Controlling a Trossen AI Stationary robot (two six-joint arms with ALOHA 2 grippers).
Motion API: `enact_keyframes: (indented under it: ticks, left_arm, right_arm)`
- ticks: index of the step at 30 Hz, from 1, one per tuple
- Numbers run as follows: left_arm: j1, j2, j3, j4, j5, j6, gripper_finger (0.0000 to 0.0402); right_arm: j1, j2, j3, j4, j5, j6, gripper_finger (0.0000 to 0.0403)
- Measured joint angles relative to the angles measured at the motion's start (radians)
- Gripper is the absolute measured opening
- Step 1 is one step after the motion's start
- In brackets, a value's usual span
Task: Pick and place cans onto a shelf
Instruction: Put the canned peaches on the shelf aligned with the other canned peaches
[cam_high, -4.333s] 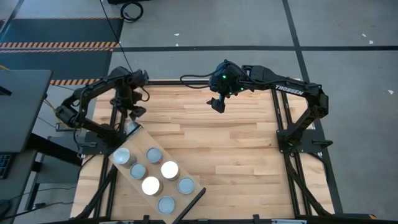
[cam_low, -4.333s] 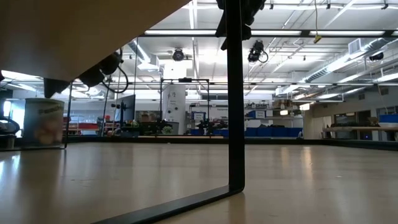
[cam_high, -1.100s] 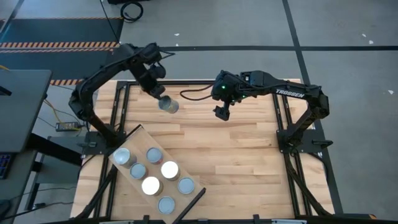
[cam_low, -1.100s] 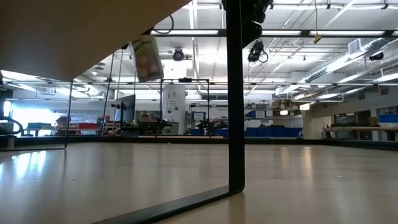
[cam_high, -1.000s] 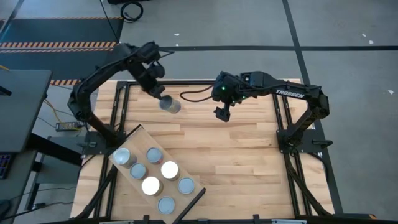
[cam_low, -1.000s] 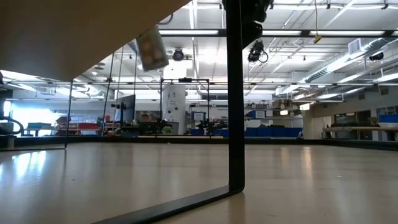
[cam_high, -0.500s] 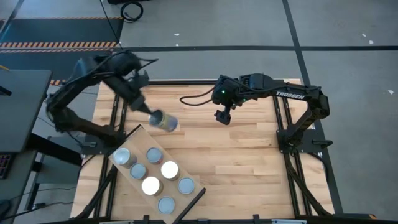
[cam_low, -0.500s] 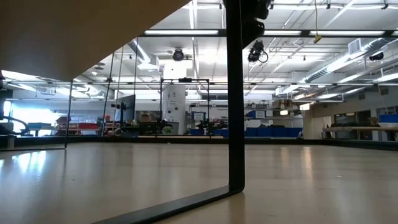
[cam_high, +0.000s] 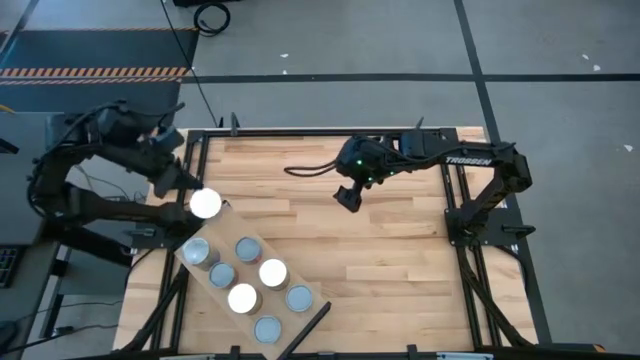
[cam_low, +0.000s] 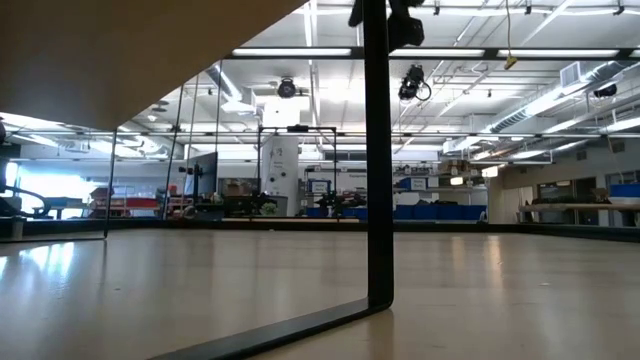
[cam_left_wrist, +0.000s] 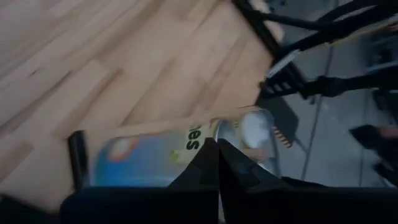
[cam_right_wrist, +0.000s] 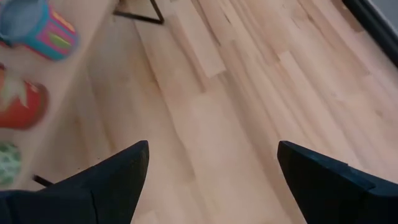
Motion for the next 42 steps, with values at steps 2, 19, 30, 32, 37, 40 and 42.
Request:
enact_keyframes:
  ticks: [2,19,30,32,37,40,42]
  left_arm:
    - [0.0,-0.017,-0.053,0.0,-0.011,0.007,0.0]
    - [0.0,-0.032,-0.257,0.003,0.007,0.106,0.0]
    - [0.0,-0.033,-0.257,0.083,-0.05,0.108,0.0012]
    - [0.0,-0.033,-0.257,0.104,-0.066,0.108,0.0013]
    - [0.0,-0.033,-0.257,0.138,-0.092,0.11,0.0014]
    - [0.0,-0.033,-0.257,0.15,-0.097,0.112,0.0016]
    - [0.0,-0.033,-0.257,0.15,-0.105,0.128,0.002]
  right_arm:
    - [0.017,0.0,0.0,0.016,0.006,0.04,0.0363]
    - [0.09,0.0,0.0,0.049,0.14,0.107,0.0363]
    - [0.082,0.001,0.0,0.048,0.145,0.112,0.0363]
    - [0.082,0.002,0.0,0.01,0.163,0.143,0.0363]
    - [0.089,0.002,-0.001,-0.123,0.217,0.219,0.0363]
    - [0.108,0.001,-0.04,-0.136,0.221,0.262,0.0363]
    - [0.122,0.002,-0.076,-0.147,0.219,0.313,0.0364]
